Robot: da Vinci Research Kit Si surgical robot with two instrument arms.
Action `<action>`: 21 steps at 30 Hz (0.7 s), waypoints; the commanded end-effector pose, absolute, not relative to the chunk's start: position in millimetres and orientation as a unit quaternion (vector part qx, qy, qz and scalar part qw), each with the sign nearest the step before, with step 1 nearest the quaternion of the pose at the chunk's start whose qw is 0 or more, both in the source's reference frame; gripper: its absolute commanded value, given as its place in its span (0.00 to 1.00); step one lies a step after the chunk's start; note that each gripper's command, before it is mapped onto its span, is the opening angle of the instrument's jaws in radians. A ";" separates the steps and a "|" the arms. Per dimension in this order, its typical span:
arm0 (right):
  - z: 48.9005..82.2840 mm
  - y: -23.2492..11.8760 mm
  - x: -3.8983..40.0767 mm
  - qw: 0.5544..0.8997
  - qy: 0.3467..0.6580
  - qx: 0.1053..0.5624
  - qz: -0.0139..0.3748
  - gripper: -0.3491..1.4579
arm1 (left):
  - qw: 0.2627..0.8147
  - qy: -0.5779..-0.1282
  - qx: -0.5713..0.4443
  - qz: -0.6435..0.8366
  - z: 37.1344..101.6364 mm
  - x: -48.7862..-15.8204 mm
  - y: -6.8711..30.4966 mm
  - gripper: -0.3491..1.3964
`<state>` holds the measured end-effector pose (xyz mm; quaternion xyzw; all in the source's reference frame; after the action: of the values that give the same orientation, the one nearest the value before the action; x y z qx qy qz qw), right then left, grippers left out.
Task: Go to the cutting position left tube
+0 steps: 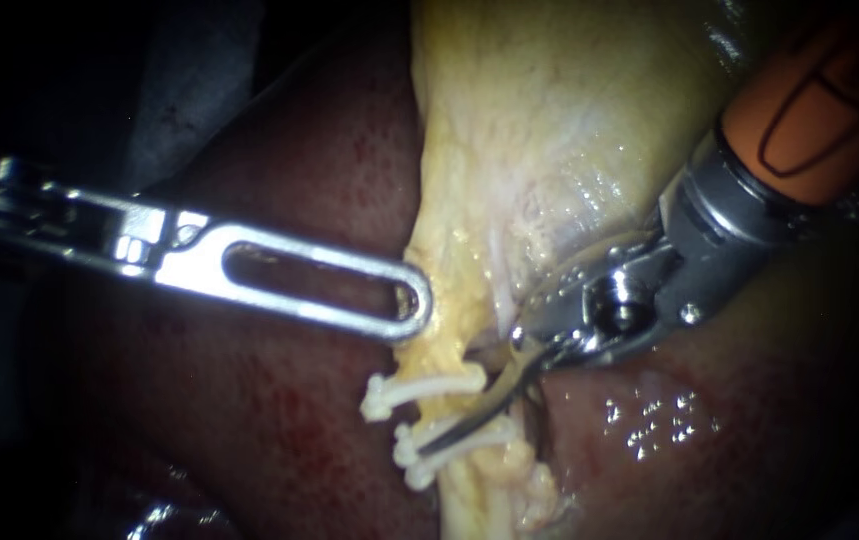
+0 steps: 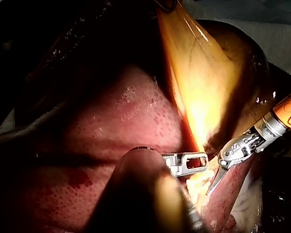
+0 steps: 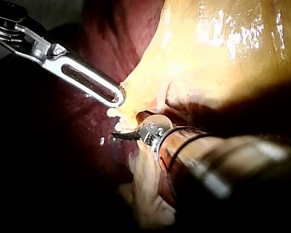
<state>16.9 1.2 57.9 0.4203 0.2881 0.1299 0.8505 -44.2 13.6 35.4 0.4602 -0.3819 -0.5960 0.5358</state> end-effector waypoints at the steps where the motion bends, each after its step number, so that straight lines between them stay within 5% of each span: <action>1: 57.9 1.2 16.9 0.850 0.290 0.420 0.131 0.61 | 0.536 -0.382 0.460 -0.596 35.4 -44.2 13.6 0.00; 21: 58.2 1.3 16.9 0.848 0.289 0.423 0.136 0.55 | 0.536 -0.382 0.460 -0.596 35.3 -44.3 13.5 0.00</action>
<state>16.9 1.3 58.3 0.4235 0.2890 0.1363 0.8477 -44.3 13.5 35.3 0.4599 -0.3820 -0.5964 0.5356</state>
